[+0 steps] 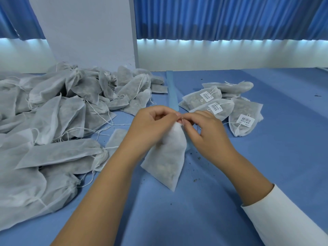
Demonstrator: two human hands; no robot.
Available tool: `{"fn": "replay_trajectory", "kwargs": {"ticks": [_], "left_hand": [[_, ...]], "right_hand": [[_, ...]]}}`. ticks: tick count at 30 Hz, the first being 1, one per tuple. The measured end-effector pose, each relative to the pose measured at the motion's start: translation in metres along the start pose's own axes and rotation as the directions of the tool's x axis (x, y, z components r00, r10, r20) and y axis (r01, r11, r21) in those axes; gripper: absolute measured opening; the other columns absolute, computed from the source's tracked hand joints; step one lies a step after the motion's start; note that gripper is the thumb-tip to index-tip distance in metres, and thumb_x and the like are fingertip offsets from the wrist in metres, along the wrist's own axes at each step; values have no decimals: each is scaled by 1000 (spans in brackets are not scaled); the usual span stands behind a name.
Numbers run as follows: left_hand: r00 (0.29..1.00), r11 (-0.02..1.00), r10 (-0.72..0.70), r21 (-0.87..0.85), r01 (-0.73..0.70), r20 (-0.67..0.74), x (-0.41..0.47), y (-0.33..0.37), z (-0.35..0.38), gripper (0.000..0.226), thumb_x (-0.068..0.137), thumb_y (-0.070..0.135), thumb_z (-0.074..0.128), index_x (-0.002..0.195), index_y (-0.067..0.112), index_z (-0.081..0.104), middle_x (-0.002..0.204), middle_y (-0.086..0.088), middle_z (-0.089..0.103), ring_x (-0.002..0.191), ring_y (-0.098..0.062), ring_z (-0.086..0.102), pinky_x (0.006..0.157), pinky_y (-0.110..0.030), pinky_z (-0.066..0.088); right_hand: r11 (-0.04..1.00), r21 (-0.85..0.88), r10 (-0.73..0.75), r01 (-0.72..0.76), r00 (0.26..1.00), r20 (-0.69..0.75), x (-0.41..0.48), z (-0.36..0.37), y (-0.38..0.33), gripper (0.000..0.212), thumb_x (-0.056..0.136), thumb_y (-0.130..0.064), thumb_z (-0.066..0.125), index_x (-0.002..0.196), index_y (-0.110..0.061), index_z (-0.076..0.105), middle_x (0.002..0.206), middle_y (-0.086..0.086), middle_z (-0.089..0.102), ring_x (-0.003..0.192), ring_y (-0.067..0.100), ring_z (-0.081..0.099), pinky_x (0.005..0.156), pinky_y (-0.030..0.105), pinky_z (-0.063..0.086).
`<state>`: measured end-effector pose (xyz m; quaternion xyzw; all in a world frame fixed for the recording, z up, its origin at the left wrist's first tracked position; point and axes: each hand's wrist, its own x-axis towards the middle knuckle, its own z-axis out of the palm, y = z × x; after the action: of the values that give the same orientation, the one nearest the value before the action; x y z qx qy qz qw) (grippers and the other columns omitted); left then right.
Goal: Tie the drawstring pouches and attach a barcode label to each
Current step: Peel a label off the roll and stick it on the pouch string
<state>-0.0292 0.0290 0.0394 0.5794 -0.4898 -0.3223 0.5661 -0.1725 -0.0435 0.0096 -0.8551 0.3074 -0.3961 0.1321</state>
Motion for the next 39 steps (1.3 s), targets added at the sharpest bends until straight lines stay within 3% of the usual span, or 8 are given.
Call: {"fn": "replay_trajectory", "kwargs": {"ticks": [3, 8, 16, 20, 24, 28, 31, 39], "left_hand": [[994, 997, -28, 64, 35, -110, 3, -2, -1, 19, 85, 15, 69, 68, 19, 75, 79, 0, 74, 73, -5, 60, 73, -24, 44], [1000, 985, -23, 169, 22, 3, 1, -3, -3, 13, 84, 21, 74, 72, 26, 76, 80, 5, 75, 79, -8, 68, 76, -22, 48], [972, 969, -68, 248, 10, 224, -2, -2, -5, 11, 90, 28, 71, 80, 25, 76, 82, 12, 75, 78, 6, 62, 74, -15, 40], [951, 1000, 15, 3, -16, 310, -6, 2, -5, 14, 89, 19, 71, 80, 26, 80, 90, 4, 78, 94, -1, 69, 82, -11, 49], [992, 971, -8, -234, 38, 128, -4, 5, 0, 14, 92, 17, 67, 97, 22, 79, 102, 7, 77, 95, -2, 71, 72, -15, 53], [999, 999, 23, -21, -24, -40, -2, 2, -5, 14, 91, 14, 69, 95, 24, 78, 101, 12, 77, 103, -2, 69, 100, -33, 52], [999, 992, 39, 118, -42, 31, -3, 3, -11, 16, 91, 13, 69, 98, 24, 78, 100, 13, 77, 103, 0, 68, 103, -34, 50], [995, 969, 78, 230, -92, 70, -4, 4, -20, 12, 85, 19, 76, 87, 31, 78, 84, 19, 76, 72, 6, 62, 68, -10, 49]], "right_hand": [[998, -60, -8, 6, 1000, -27, 2, -1, 2, 17, 94, -5, 59, 104, -7, 73, 90, 10, 69, 89, 30, 57, 78, 17, 32], [995, -98, -26, 12, 989, -144, 4, -7, 4, 20, 94, -4, 58, 108, -5, 72, 93, 12, 69, 93, 32, 58, 83, 19, 31], [872, 443, 300, -206, 942, -153, 6, -18, 0, 27, 98, -5, 53, 106, -25, 69, 92, -9, 71, 84, -3, 63, 75, 10, 45], [940, 271, 232, -208, 971, -60, 3, -9, 1, 28, 96, -3, 52, 113, -17, 71, 87, -4, 66, 78, 3, 58, 76, 12, 43], [995, 98, -13, 3, 995, 98, -2, -2, -6, 23, 91, -6, 54, 94, -19, 72, 82, 2, 60, 75, 12, 54, 69, 27, 39], [997, 46, -76, 68, 978, 192, -1, -1, -11, 29, 94, -21, 42, 103, -11, 67, 78, -19, 39, 69, 2, 39, 67, 12, 34], [993, 17, -119, 118, 988, 98, 0, -8, -10, 24, 98, -14, 48, 108, -7, 68, 80, -24, 38, 74, -1, 37, 74, 4, 32], [987, 9, -158, 162, 975, -157, -4, -9, -9, 10, 88, -12, 66, 90, -13, 76, 74, -2, 54, 68, 6, 43, 65, 7, 33]]}}
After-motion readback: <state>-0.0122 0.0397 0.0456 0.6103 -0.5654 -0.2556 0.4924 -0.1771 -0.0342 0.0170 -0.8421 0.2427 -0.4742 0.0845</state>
